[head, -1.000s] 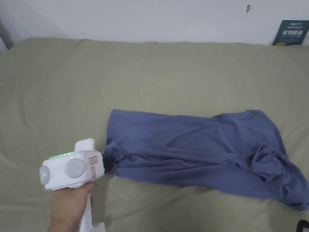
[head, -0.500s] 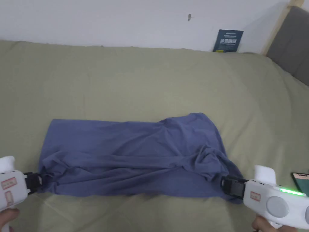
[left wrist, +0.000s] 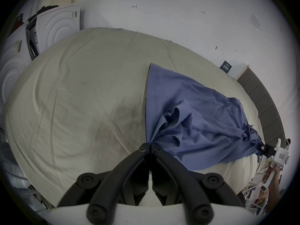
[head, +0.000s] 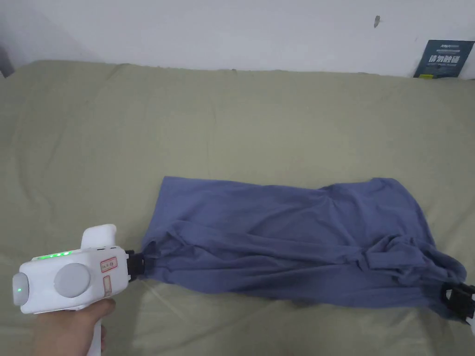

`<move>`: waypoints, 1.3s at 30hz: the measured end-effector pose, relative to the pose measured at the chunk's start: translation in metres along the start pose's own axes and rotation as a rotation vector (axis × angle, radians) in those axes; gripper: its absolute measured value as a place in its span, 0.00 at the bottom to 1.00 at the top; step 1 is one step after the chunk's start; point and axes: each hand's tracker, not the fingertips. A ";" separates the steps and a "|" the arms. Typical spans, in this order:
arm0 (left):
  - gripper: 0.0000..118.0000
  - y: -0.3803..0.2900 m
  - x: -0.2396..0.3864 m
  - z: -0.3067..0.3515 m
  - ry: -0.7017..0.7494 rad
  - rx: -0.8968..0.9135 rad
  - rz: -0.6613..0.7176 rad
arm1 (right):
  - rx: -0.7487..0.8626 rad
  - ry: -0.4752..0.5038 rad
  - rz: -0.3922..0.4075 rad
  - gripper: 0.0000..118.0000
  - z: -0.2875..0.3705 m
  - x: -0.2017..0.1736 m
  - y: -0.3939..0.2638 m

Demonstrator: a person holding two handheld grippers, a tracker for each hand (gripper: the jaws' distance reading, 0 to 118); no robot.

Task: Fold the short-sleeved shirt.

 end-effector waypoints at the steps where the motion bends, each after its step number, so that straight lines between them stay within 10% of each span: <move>1: 0.00 -0.001 0.001 0.002 -0.004 0.001 -0.004 | 0.006 0.007 0.001 0.06 0.004 0.000 0.002; 26: 0.00 -0.013 0.010 0.113 -0.113 0.040 -0.016 | -0.001 0.153 -0.086 0.06 0.105 0.022 0.015; 39: 0.06 -0.071 -0.006 0.053 -0.055 -0.101 0.025 | -0.173 0.084 -0.107 0.13 0.039 0.047 -0.058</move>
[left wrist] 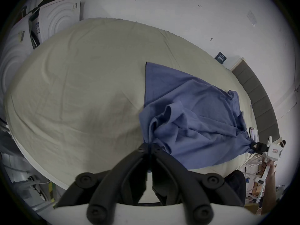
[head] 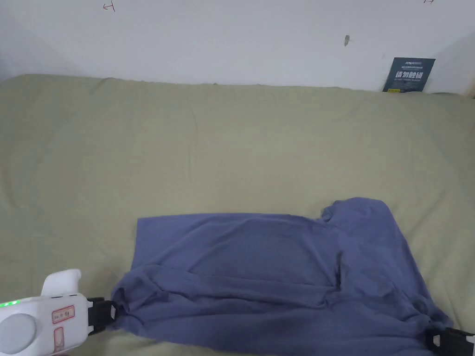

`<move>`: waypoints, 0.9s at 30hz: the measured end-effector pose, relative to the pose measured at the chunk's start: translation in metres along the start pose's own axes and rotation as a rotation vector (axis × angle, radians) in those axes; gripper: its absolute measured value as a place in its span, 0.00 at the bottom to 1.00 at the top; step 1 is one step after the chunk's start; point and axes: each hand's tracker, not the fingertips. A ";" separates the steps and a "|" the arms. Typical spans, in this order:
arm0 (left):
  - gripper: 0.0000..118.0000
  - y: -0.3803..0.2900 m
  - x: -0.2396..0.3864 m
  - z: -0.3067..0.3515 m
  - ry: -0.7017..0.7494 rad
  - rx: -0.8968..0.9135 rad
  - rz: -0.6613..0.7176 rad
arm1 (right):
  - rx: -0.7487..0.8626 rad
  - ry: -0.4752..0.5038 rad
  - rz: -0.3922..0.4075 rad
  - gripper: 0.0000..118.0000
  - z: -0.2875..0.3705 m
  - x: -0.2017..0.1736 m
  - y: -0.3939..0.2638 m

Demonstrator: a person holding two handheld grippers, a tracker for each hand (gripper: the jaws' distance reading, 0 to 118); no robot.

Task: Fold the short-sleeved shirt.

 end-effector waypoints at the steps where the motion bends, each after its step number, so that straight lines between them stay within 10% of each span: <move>1: 0.40 -0.003 0.001 0.004 -0.006 0.025 0.014 | 0.027 0.003 -0.003 0.45 0.004 0.000 0.000; 2: 0.83 -0.005 -0.005 0.001 -0.003 0.058 0.018 | 0.041 0.013 -0.005 0.77 0.010 0.000 0.000; 3: 1.00 -0.008 -0.003 0.004 0.005 0.048 -0.011 | 0.053 0.030 -0.006 0.98 0.017 -0.001 -0.001; 12: 0.99 -0.044 0.034 0.081 0.184 0.409 -0.280 | 0.360 0.072 0.157 0.96 0.102 -0.060 -0.018; 14: 0.83 -0.048 0.041 0.096 0.169 0.480 -0.305 | 0.420 0.081 0.204 0.51 0.112 -0.073 -0.022; 15: 0.59 -0.049 0.042 0.100 0.135 0.499 -0.303 | 0.441 0.070 0.228 0.18 0.112 -0.075 -0.023; 16: 0.11 -0.047 0.044 0.102 0.136 0.503 -0.294 | 0.452 0.037 0.261 0.01 0.112 -0.085 -0.023; 17: 0.00 -0.044 0.047 0.100 0.116 0.482 -0.267 | 0.448 -0.013 0.287 0.01 0.109 -0.091 -0.022; 27: 0.00 0.066 0.045 0.009 0.117 0.311 -0.357 | 0.419 0.071 0.277 0.01 0.076 -0.107 0.010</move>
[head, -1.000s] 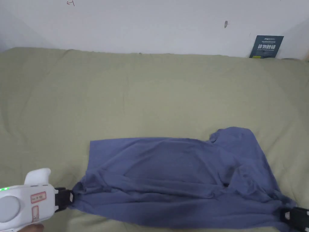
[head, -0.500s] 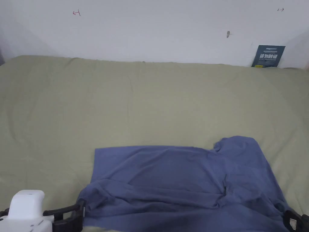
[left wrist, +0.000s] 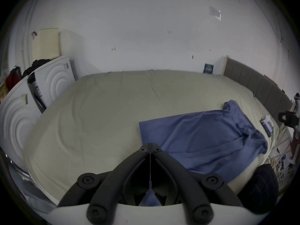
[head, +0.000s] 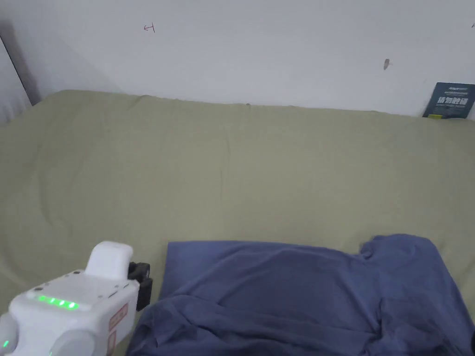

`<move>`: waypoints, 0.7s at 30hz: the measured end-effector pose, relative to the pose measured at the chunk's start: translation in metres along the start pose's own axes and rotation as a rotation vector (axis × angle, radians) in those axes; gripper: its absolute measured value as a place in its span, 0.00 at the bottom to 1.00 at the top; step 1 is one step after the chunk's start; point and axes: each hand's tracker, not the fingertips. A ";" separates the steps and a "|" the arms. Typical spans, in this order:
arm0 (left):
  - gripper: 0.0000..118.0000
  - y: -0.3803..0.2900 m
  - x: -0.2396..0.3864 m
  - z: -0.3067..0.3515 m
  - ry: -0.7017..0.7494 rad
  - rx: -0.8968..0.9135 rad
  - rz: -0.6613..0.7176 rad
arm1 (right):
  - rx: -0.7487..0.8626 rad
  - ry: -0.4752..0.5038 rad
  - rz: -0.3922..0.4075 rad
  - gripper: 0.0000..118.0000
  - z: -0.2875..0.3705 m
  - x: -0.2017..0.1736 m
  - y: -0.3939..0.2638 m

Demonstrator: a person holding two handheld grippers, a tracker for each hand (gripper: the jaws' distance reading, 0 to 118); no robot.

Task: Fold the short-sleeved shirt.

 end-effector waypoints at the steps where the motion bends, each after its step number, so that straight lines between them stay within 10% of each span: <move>1: 0.00 0.009 -0.006 -0.023 -0.013 -0.046 -0.005 | -0.004 0.003 -0.001 0.01 -0.006 0.000 0.001; 5: 0.02 0.043 -0.023 -0.098 0.001 -0.117 -0.037 | -0.028 0.026 -0.012 0.01 -0.028 0.002 0.005; 6: 0.19 0.047 -0.025 -0.111 0.012 -0.125 -0.051 | -0.032 0.028 -0.016 0.01 -0.033 0.003 0.005; 7: 0.65 0.053 -0.026 -0.122 0.017 -0.134 -0.068 | -0.038 0.027 -0.020 0.01 -0.037 0.004 0.005; 8: 0.87 0.056 -0.028 -0.138 -0.006 -0.186 -0.063 | -0.048 0.028 -0.026 0.01 -0.041 0.004 0.007; 18: 0.85 0.028 -0.004 -0.211 0.006 -0.311 -0.132 | -0.094 0.013 -0.066 0.01 -0.063 0.015 0.008; 21: 0.18 0.023 0.004 -0.191 -0.056 -0.208 -0.167 | -0.098 0.010 -0.065 0.01 -0.065 0.016 0.010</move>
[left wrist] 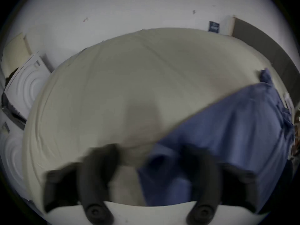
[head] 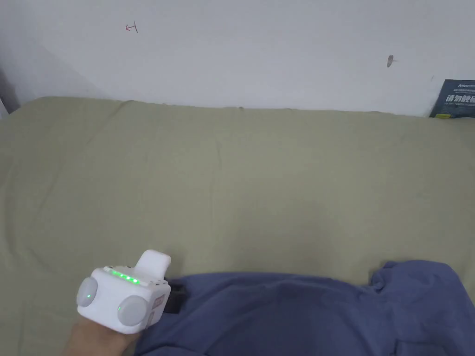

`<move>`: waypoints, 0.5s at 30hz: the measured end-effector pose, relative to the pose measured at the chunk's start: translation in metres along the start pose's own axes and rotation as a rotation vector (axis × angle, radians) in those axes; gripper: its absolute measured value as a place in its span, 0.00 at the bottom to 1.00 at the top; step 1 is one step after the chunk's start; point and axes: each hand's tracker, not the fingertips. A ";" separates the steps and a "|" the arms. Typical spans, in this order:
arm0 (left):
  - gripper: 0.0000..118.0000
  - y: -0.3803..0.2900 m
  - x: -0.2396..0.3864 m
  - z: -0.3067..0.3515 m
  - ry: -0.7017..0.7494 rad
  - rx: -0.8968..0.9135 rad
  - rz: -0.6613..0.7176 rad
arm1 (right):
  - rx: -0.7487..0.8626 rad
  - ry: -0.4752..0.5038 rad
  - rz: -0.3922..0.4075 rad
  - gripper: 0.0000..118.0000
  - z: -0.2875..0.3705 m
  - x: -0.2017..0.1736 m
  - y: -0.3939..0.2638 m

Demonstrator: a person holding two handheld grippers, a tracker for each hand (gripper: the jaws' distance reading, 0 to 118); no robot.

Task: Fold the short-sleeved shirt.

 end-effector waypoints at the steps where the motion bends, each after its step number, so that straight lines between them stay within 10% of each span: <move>1: 0.00 -0.002 0.003 0.005 0.020 0.031 0.012 | -0.004 -0.001 0.005 0.01 -0.001 0.001 0.001; 12: 0.00 -0.005 0.017 0.073 -0.082 0.145 0.122 | -0.069 -0.070 0.110 0.01 -0.081 0.030 0.058; 13: 0.00 -0.005 0.017 0.078 -0.071 0.161 0.111 | -0.076 -0.100 0.127 0.05 -0.097 0.035 0.065; 15: 0.00 -0.004 0.019 0.085 -0.079 0.180 0.118 | -0.088 -0.115 0.127 0.60 -0.140 0.052 0.083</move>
